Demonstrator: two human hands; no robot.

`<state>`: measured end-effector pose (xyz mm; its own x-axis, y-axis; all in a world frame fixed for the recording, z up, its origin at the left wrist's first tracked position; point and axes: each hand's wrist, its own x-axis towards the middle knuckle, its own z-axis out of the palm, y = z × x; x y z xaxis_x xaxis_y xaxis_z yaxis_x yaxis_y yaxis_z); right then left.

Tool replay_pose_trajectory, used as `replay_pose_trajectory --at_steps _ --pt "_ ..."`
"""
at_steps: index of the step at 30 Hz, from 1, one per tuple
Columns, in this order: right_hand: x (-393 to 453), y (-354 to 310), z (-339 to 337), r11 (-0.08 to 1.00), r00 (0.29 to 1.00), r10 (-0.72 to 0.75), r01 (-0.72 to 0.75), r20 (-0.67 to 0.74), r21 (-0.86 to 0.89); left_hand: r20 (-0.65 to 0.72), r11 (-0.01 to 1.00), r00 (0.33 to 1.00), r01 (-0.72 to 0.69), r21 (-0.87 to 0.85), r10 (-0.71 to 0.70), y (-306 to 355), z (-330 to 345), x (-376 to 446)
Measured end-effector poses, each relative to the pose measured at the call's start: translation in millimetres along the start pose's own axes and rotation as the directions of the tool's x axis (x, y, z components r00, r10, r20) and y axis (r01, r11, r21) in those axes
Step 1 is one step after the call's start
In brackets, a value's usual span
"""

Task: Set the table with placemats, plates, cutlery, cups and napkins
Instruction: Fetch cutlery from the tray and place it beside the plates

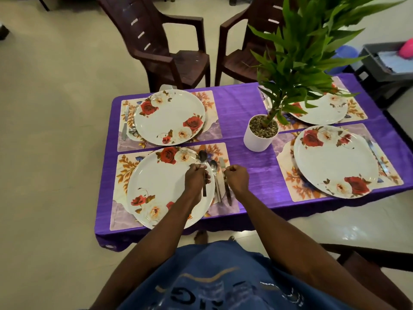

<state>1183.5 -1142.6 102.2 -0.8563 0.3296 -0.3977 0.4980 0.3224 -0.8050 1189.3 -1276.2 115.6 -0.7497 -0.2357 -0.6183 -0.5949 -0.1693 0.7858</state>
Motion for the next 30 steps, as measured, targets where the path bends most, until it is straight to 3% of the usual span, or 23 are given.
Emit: replay_pose_trajectory --at_steps 6,13,20,30 --pt "0 7 -30 0.982 0.996 0.087 -0.083 -0.017 0.168 0.051 0.998 0.998 -0.031 0.052 0.029 10 38 4" --pt "3 17 -80 0.962 0.994 0.105 -0.101 -0.004 0.254 0.241 0.985 0.968 -0.108 0.133 0.074 13 97 -9" --pt "11 44 -134 0.943 0.995 0.098 -0.104 0.035 0.317 0.277 0.971 0.957 -0.141 0.193 0.083 -3 158 -24" --pt "50 110 -302 0.940 0.996 0.088 -0.071 -0.035 0.332 0.363 0.962 0.929 -0.157 0.224 0.068 -39 336 -88"
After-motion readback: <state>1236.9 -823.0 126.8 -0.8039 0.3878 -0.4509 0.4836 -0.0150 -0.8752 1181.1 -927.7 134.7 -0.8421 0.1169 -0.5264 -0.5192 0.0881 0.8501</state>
